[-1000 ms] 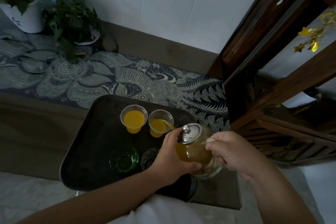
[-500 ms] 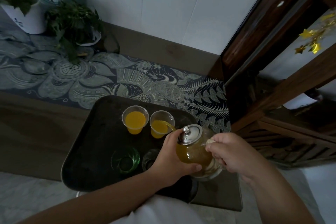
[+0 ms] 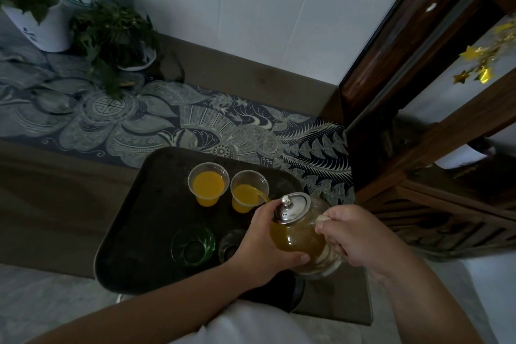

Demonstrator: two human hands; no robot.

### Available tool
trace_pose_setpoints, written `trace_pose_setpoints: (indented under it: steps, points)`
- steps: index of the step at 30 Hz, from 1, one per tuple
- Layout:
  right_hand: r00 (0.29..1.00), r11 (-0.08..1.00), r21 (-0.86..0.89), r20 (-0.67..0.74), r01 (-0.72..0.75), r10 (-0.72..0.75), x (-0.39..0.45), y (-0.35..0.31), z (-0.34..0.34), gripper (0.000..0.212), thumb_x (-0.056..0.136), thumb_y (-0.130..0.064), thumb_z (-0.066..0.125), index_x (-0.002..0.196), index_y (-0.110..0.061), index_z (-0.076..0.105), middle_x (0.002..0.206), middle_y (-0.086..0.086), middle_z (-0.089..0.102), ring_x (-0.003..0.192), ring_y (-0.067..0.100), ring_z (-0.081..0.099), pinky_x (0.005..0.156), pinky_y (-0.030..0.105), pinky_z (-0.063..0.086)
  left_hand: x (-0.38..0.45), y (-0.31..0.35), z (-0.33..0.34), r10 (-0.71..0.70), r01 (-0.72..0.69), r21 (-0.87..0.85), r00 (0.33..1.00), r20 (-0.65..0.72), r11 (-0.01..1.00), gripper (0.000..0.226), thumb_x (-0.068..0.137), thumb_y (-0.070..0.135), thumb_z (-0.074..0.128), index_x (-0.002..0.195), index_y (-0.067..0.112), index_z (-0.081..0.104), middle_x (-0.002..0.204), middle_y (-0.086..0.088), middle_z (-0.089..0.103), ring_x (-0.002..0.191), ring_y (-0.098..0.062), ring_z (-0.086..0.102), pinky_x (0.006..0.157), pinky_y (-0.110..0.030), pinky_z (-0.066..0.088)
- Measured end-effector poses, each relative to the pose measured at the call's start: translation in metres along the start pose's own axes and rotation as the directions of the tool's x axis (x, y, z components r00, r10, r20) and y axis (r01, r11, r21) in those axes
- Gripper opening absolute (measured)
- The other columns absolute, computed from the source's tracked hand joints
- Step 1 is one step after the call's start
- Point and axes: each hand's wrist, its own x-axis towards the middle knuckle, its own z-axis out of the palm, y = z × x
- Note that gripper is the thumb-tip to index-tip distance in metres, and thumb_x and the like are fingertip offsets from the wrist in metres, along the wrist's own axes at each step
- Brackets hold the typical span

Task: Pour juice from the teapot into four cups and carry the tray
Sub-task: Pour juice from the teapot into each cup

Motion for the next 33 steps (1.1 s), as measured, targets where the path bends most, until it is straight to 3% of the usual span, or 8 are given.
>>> trace_pose_setpoints:
  steps: [13,28,33]
  points:
    - [1.000,1.000,-0.021,-0.002,0.021,-0.021,0.0011,0.0003,-0.0004,0.021,0.080,-0.014,0.060,0.060,-0.016,0.056,0.047,-0.001,0.046,0.041,0.011,0.041,0.048,0.029,0.029,0.0003,-0.0003,0.0012,-0.028,0.028,-0.044,1.000,0.000,0.999,0.099,0.046,0.047,0.088,0.123,0.062,0.028,0.138,0.018,0.035,0.127,-0.002,0.042,0.107,-0.036,0.044]
    - [1.000,0.999,-0.033,0.009,0.028,-0.028,0.0040,-0.0022,0.0019,0.020,0.069,-0.028,0.059,0.050,-0.023,0.054,0.047,-0.002,0.045,0.044,0.016,0.040,0.053,0.036,0.030,-0.0003,0.0011,-0.0017,-0.050,0.050,-0.051,0.999,0.015,0.997,0.098,0.047,0.046,0.089,0.121,0.064,0.026,0.137,0.018,0.034,0.127,-0.003,0.041,0.106,-0.037,0.045]
    - [1.000,0.999,-0.043,0.004,0.029,-0.029,0.0030,-0.0010,0.0015,0.012,0.069,-0.029,0.058,0.062,-0.018,0.058,0.048,-0.002,0.045,0.045,0.015,0.039,0.051,0.032,0.027,0.0006,-0.0013,-0.0004,-0.058,0.059,-0.061,0.998,0.018,0.996,0.100,0.045,0.049,0.089,0.121,0.067,0.026,0.140,0.014,0.037,0.128,-0.007,0.044,0.105,-0.039,0.046]
